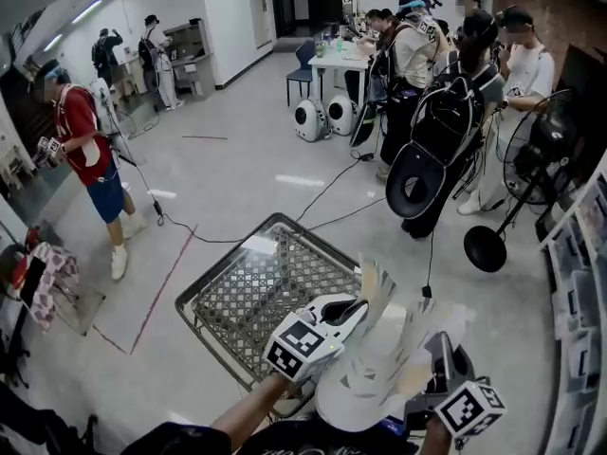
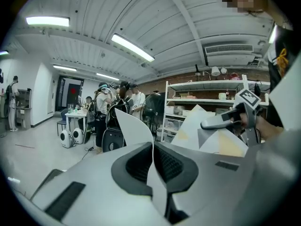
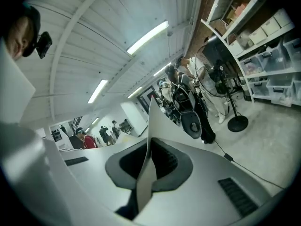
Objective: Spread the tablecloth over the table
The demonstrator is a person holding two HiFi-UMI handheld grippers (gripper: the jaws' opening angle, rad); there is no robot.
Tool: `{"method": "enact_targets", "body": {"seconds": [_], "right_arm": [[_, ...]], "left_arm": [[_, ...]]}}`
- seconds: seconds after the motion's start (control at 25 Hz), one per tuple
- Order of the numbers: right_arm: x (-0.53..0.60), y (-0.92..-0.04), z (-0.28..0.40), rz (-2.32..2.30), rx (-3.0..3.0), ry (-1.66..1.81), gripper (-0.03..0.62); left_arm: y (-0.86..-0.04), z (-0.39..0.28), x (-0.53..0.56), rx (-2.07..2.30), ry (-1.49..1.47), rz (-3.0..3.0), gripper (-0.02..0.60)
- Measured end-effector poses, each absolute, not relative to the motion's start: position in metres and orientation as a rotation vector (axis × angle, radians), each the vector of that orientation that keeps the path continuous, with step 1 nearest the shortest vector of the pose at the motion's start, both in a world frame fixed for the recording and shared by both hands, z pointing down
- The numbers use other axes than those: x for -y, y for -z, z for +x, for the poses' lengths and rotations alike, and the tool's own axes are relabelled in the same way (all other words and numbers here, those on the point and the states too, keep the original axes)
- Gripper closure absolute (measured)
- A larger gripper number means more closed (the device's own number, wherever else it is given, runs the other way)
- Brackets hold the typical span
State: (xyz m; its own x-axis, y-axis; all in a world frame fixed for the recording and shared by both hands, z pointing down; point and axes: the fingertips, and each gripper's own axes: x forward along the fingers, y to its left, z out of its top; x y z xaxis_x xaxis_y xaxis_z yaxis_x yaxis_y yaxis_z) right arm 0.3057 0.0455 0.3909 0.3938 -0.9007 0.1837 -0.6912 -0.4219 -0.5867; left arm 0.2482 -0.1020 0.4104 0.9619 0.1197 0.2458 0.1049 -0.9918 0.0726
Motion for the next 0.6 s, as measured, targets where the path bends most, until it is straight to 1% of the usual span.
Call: {"method": "enact_targets", "body": {"seconds": [0.16,0.28,0.44,0.6], "right_arm": [[-0.016,-0.367,0.329,-2.272,-1.450,0.515,0.577],[0.010,-0.355,0.343,-2.188,-1.506,0.478,0.576],[0.047,-0.355,0.348,-2.089,-1.551,0.474,0.576],[0.079,-0.365,0.346,-2.016,-1.567,0.498,0.574]], "left_arm": [[-0.374,0.279,0.158,-0.034,-0.254,3.091,0.560],[-0.344,0.283,0.208,0.124,-0.180,3.115,0.558],[-0.331,0.255,0.282,0.374,-0.140,3.091,0.558],[-0.364,0.220,0.348,0.612,-0.244,3.030,0.558]]}}
